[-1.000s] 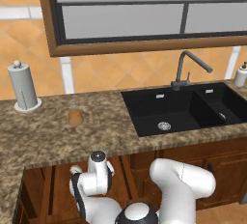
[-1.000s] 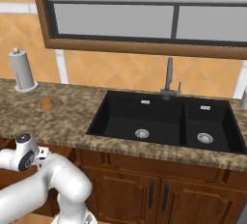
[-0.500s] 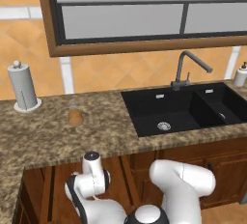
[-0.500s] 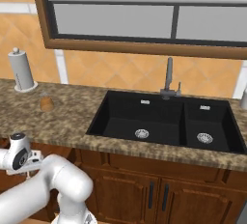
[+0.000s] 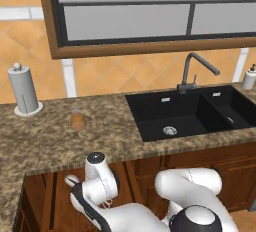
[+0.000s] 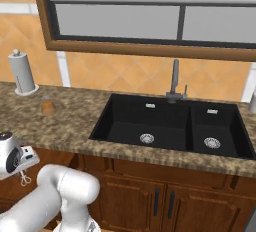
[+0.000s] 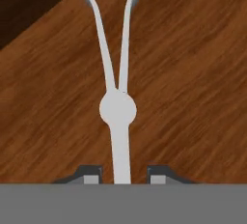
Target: Pick the tongs from the drawer and place it on the counter.
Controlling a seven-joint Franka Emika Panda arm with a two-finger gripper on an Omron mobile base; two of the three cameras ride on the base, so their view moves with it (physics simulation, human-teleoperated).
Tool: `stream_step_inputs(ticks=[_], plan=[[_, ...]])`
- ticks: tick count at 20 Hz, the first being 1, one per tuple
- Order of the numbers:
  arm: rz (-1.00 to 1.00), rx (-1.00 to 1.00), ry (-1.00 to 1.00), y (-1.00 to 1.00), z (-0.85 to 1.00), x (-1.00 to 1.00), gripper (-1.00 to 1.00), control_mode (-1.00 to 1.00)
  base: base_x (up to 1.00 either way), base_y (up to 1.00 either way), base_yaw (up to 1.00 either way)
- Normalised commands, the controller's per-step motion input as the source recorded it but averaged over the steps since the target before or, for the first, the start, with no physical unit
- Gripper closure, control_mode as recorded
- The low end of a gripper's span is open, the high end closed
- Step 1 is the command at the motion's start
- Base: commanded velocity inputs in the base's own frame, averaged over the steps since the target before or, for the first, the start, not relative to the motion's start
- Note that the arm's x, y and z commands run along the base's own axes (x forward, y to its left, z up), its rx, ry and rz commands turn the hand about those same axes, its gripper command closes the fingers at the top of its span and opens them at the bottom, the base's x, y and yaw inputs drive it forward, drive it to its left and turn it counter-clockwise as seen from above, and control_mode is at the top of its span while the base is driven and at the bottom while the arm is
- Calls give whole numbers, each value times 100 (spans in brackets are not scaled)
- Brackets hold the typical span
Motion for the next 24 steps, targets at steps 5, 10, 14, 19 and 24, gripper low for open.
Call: stream_step_inputs(ticks=[5,10,14,19,24], plan=[[29,0,-25,0,100,-47,100,-100,0,0,0],[13,0,-11,0,100,13,100,-100,0,0,0],[4,0,-6,-7,100,68,100,-100,0,0,0],[0,0,0,-26,98,82,100,-100,0,0,0],[0,-1,1,-21,24,85,100,-100,0,0,0]])
